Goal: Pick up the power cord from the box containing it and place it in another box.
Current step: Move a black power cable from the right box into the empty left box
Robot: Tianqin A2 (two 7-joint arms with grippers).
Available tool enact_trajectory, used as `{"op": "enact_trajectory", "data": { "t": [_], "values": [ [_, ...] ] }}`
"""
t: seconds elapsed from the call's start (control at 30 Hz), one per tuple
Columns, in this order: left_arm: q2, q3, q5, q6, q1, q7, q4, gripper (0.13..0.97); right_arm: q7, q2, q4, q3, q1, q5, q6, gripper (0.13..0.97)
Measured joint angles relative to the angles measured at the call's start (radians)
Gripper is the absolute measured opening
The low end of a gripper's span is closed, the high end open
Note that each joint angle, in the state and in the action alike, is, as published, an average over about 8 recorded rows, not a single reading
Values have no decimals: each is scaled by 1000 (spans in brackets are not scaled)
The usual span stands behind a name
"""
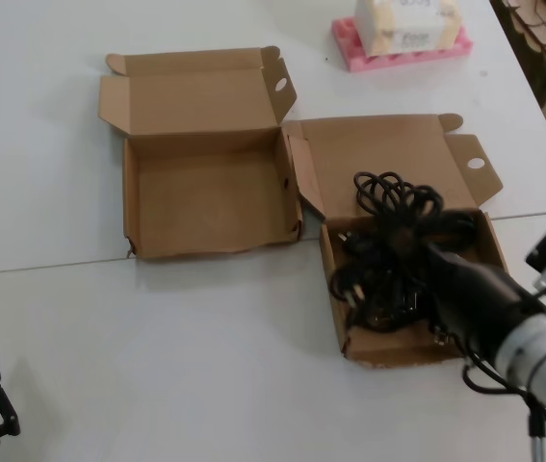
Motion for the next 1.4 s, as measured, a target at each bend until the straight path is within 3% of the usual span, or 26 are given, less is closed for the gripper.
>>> {"op": "enact_trajectory", "data": {
  "t": [0.17, 0.3, 0.63, 0.93, 1.17, 1.4],
  "values": [
    [0, 0, 0, 0, 0, 0, 0, 163, 0, -37, -38, -53, 90, 30, -29, 181],
    [0, 0, 0, 0, 0, 0, 0, 163, 0, -126, -131, -92, 189, 36, -56, 181],
    [0, 0, 0, 0, 0, 0, 0, 163, 0, -440, -558, -180, 459, 55, -60, 181],
    [0, 0, 0, 0, 0, 0, 0, 163, 0, -635, -960, -286, 674, 103, -156, 181],
    [0, 0, 0, 0, 0, 0, 0, 163, 0, -720, -1210, -342, 775, 109, -286, 192],
    [0, 0, 0, 0, 0, 0, 0, 163, 0, -740, -1295, -356, 799, 110, -344, 225]
  ]
}}
